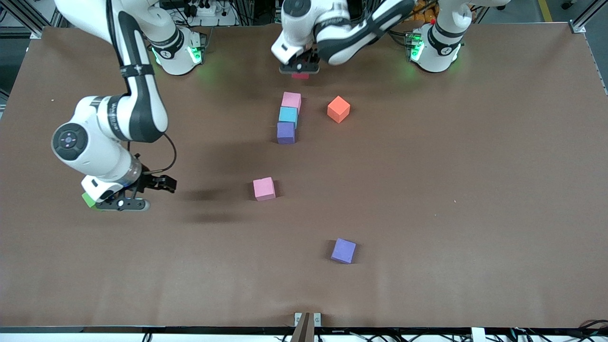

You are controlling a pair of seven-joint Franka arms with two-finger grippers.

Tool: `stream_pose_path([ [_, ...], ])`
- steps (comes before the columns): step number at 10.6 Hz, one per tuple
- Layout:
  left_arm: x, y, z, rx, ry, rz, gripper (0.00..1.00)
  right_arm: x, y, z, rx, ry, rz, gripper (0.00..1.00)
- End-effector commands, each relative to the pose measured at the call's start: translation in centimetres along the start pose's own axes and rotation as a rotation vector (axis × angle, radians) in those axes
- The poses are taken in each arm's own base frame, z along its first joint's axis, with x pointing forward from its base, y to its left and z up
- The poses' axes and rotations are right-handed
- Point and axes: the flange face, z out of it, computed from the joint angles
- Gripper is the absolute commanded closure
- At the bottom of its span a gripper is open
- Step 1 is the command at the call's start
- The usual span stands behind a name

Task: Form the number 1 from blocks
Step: 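Place the red-pink cube beside pink while the right gripper reaches green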

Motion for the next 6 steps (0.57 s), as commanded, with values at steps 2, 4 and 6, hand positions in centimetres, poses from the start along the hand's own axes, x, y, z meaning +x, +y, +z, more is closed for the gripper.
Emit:
stream_pose_path([
  [2, 2.7, 2.0, 2.4, 0.013, -0.115, 0.040, 1.00, 1.3, 5.3, -0.2, -0.026, 0.005, -0.070, 0.00],
  [4, 1.6, 2.5, 2.8, 0.019, -0.117, 0.071, 1.00, 1.4, 8.4, -0.5, -0.114, -0.017, -0.187, 0.00],
  [6, 1.5, 3.1, 3.9, 0.036, -0.108, 0.079, 1.00, 1.3, 13.6, 0.0, -0.128, -0.041, -0.277, 0.00],
])
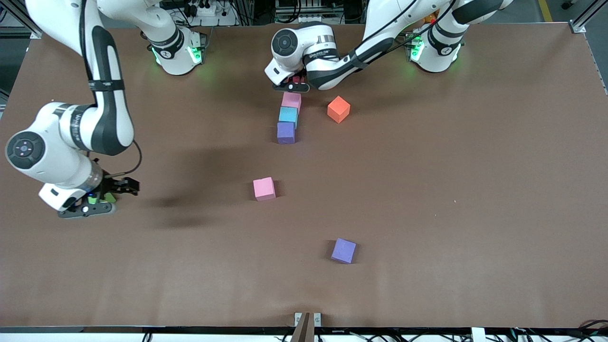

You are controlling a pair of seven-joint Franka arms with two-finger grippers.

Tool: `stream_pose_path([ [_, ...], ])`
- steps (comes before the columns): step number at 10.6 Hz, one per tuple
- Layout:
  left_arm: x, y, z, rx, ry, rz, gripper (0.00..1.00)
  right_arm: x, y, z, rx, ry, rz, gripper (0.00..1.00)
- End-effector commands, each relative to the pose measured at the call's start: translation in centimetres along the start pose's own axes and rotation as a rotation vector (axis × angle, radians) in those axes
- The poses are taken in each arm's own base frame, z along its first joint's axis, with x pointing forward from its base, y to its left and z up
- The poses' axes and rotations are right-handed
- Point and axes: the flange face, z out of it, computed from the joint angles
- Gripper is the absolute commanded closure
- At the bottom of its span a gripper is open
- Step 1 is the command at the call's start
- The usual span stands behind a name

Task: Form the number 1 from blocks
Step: 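Place the red-pink cube beside pink while the right gripper reaches green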

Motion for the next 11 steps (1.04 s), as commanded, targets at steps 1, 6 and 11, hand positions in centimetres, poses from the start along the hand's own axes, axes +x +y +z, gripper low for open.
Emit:
stream_pose_path([
  [1, 0.2, 1.4, 1.4, 0.034, 0.008, 0.013, 1.00, -0.9, 5.8, 2.1, -0.023, -0.038, -0.144, 0.00],
  [6, 1.4, 1.1, 3.1, 0.069, 0.025, 0.022, 1.00, -3.7, 13.6, 10.0, 0.048, -0.073, -0.313, 0.00],
  [11, 2.8, 1.2, 3.1, 0.077, 0.055, 0.046, 1.00, -4.0, 14.1, 14.4, 0.117, -0.059, -0.399, 0.00],
])
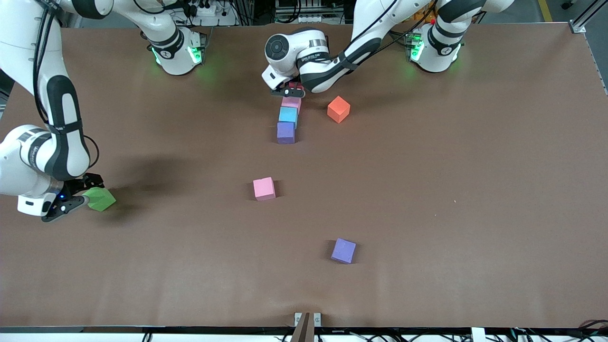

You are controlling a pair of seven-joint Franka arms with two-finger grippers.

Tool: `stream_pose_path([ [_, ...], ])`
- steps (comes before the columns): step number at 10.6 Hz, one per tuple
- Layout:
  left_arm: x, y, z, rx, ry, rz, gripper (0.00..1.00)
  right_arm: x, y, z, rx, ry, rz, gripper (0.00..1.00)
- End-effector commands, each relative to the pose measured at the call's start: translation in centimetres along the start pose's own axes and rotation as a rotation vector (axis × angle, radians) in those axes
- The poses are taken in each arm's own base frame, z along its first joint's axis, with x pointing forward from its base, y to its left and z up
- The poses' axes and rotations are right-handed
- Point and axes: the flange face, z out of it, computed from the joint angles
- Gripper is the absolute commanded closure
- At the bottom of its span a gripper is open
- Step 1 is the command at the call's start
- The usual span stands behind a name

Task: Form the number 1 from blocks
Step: 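Place the red-pink cube beside pink while the right gripper reaches green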

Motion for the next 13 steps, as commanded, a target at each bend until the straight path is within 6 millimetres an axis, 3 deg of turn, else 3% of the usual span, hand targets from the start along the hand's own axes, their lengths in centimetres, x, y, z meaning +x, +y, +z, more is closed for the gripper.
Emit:
stream_pose_path([
  [1, 0.8, 0.3, 0.2, 0.008, 0.005, 0.014, 1.00, 0.5, 0.9, 1.2, -0.013, 0.020, -0.051, 0.00],
  [3, 0.9, 0.5, 0.4, 0.007, 0.001, 0.011, 1.00, 0.5, 1.2, 2.2, -0.022, 0.027, -0.086, 0.05],
  [5, 1.3, 0.6, 0.1, 0.000, 0.008, 0.009, 1.00, 0.6, 1.3, 3.2, -0.011, 0.049, -0.096, 0.47],
  [6, 2.5, 0.3, 0.2, 0.003, 0.015, -0.009, 1.00, 1.0, 0.9, 3.1, -0.009, 0.053, -0.105, 0.72],
  [7, 2.4, 0.6, 0.4, 0.005, 0.017, -0.009, 1.00, 1.6, 0.5, 2.4, -0.011, 0.058, -0.110, 0.92],
  [8, 3.2, 0.4, 0.3, 0.005, 0.026, -0.022, 1.00, 2.2, 0.2, 1.5, -0.012, 0.066, -0.109, 1.00],
  [10, 2.8, 1.0, 0.4, 0.005, 0.030, -0.017, 1.00, 3.5, -1.3, -1.6, 0.031, 0.064, -0.068, 1.00],
  [11, 1.5, 1.6, 1.7, 0.031, 0.038, -0.005, 0.47, 4.8, -2.9, -3.0, 0.066, 0.047, -0.032, 1.00],
  [12, 0.7, 2.0, 2.9, 0.064, 0.065, -0.022, 0.00, 6.2, -4.4, -4.2, 0.075, 0.041, 0.012, 1.00],
  [13, 1.2, 2.0, 3.0, 0.070, 0.086, -0.073, 0.00, 7.8, -6.4, -5.0, 0.076, 0.038, 0.052, 1.00],
])
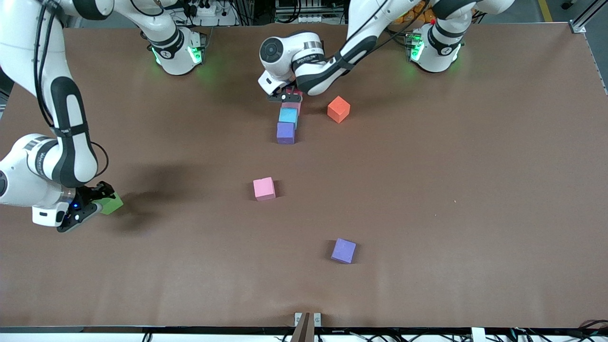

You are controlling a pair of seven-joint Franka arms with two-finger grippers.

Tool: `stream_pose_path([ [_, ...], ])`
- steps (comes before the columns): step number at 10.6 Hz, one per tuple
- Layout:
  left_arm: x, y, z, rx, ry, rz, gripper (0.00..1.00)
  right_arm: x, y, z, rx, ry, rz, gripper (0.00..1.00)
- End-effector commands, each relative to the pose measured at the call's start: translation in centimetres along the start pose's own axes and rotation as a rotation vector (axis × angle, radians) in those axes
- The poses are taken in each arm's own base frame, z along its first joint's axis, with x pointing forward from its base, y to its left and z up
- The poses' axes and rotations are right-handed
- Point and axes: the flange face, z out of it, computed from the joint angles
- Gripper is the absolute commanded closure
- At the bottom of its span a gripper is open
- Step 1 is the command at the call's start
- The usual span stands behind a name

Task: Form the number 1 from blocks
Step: 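Grasp the green cube with the right gripper while the left gripper withdraws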

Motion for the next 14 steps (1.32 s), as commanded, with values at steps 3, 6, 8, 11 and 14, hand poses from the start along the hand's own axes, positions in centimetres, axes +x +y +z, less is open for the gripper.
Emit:
stream_pose_path([
  [3, -0.1, 0.7, 1.5, 0.023, 0.031, -0.059, 0.00, 5.7, -9.0, -3.0, 0.020, -0.010, 0.180, 1.00],
  [6, -0.7, 0.1, -2.3, 0.045, 0.055, -0.069, 0.00, 8.5, -14.7, -5.0, 0.023, -0.019, 0.248, 1.00],
  [8, -1.1, -0.3, -4.0, 0.051, 0.056, -0.075, 0.00, 8.8, -15.7, -5.3, 0.029, -0.026, 0.239, 1.00],
  [11, -1.4, -0.2, -6.5, 0.036, 0.050, -0.103, 0.00, 9.8, -18.6, -5.8, 0.035, -0.044, 0.262, 1.00],
  [14, 2.7, -3.5, -13.2, -0.018, 0.100, -0.196, 0.00, 11.2, -22.6, -6.3, 0.029, -0.053, 0.322, 1.00],
])
